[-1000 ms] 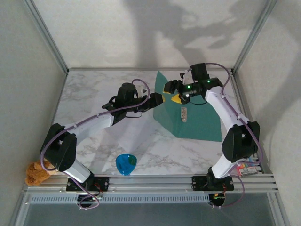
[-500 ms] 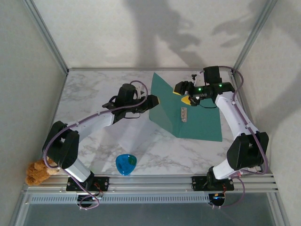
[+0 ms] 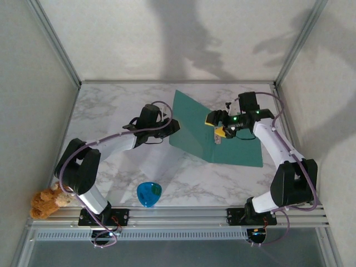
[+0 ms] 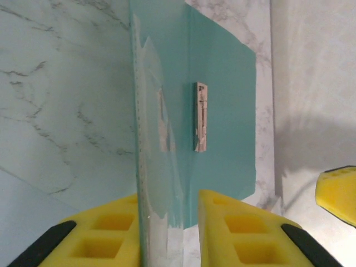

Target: Put the files into the folder

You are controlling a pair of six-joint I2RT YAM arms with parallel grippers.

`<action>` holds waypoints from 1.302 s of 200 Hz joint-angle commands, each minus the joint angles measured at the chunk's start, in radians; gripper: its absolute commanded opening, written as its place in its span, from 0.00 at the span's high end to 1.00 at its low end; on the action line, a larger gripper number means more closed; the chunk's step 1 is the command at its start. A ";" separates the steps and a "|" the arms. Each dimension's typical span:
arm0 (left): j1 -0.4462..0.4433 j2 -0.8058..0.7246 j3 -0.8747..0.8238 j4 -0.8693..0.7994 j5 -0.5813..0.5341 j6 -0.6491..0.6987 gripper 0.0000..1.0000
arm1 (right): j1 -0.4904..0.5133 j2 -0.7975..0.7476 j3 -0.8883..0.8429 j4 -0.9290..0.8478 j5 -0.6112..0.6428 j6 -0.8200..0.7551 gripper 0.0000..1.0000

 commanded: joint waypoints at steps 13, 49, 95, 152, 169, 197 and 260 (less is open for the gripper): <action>0.023 0.008 -0.052 0.064 -0.038 0.015 0.83 | 0.026 -0.032 -0.078 0.115 0.012 0.014 0.24; 0.039 0.001 -0.111 0.132 -0.056 0.001 0.89 | 0.038 -0.042 -0.175 0.257 0.050 0.054 0.24; 0.046 0.021 -0.152 0.205 -0.068 -0.036 0.94 | 0.054 -0.017 -0.223 0.328 0.083 0.046 0.24; 0.051 0.064 -0.165 0.301 -0.072 -0.088 0.96 | 0.076 -0.051 -0.341 0.468 0.124 0.016 0.24; 0.051 0.085 -0.151 0.309 -0.064 -0.088 0.96 | 0.078 -0.044 -0.366 0.500 0.130 0.015 0.24; 0.052 0.128 -0.112 0.289 -0.046 -0.070 0.94 | 0.079 -0.007 -0.353 0.505 0.114 0.013 0.24; 0.053 0.135 -0.053 0.186 -0.065 -0.026 0.64 | 0.080 0.053 -0.323 0.499 0.084 0.002 0.25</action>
